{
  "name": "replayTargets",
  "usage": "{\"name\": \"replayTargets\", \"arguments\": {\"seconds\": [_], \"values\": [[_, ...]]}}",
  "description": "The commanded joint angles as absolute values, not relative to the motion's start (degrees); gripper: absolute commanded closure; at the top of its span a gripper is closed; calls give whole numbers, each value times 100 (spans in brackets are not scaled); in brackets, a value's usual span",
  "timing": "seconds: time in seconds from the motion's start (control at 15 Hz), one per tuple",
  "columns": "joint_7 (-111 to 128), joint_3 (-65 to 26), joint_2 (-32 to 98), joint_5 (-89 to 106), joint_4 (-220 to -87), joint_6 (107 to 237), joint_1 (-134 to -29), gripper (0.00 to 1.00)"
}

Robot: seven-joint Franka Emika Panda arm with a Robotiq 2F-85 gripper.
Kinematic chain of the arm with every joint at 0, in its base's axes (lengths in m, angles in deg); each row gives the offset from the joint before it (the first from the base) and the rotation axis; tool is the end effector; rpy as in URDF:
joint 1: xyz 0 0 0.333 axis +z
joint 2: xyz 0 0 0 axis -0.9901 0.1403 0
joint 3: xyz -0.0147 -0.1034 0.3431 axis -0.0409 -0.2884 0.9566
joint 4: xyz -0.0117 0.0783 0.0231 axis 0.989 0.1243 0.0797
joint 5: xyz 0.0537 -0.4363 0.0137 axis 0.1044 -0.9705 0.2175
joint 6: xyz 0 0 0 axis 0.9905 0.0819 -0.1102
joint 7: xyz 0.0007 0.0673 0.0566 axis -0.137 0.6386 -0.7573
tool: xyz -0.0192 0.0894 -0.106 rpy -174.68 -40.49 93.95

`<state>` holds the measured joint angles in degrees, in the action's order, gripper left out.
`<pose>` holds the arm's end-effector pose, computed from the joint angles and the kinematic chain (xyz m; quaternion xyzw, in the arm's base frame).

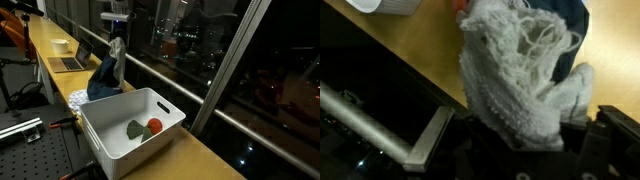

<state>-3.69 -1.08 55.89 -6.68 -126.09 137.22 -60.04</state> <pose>0.7005 0.4049 0.4023 0.9229 0.3777 -0.0046 0.0749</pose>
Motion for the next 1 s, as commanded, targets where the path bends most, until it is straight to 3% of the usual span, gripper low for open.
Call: {"name": "replayTargets", "arguments": {"seconds": [0.0, 0.53, 0.6, 0.93], "values": [[-415, -2, 5245, -323, -13680, 14307, -6399, 98], [-818, 23, 4915, 410, -15056, 14903, -6692, 98], [-885, 33, 4864, 485, -15152, 14884, -6695, 71], [-1040, -2, 4434, 684, -15599, 14851, -6724, 37]]}}
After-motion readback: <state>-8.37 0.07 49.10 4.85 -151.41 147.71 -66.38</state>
